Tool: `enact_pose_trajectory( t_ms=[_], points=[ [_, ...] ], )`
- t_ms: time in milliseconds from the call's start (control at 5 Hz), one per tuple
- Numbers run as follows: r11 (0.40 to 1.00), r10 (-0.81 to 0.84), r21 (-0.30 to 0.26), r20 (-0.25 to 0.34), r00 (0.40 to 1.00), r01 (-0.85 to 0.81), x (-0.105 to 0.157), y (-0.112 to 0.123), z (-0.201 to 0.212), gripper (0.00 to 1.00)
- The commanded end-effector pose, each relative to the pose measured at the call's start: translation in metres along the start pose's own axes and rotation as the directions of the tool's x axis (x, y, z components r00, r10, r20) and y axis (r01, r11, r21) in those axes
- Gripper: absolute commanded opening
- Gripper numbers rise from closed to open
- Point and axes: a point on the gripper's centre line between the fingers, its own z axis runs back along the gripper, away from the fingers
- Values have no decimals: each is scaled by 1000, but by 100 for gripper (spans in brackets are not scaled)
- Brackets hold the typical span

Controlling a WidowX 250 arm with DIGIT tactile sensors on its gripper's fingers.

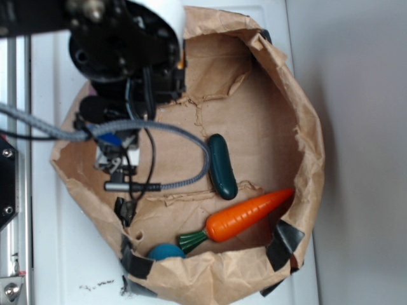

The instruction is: Grab the white paper.

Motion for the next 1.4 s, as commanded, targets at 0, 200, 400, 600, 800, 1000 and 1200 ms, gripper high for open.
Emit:
enact_pose_trajectory(
  t_ms=[0, 200, 400, 600, 800, 1000, 1200],
  points=[
    [1000, -20, 15, -17, 1000, 20, 10, 2, -6, 100],
    [1000, -20, 15, -17, 1000, 20, 10, 2, -6, 100],
    [1000, -20, 15, -17, 1000, 20, 10, 2, -6, 100],
    [1000, -20, 15, -17, 1000, 20, 10, 2, -6, 100],
    [999, -13, 36, -60, 998, 15, 19, 4, -30, 100],
    [999, -37, 27, -69, 997, 39, 25, 6, -38, 100],
    [997, -35, 72, -81, 996, 41, 32, 11, -55, 100]
  ],
)
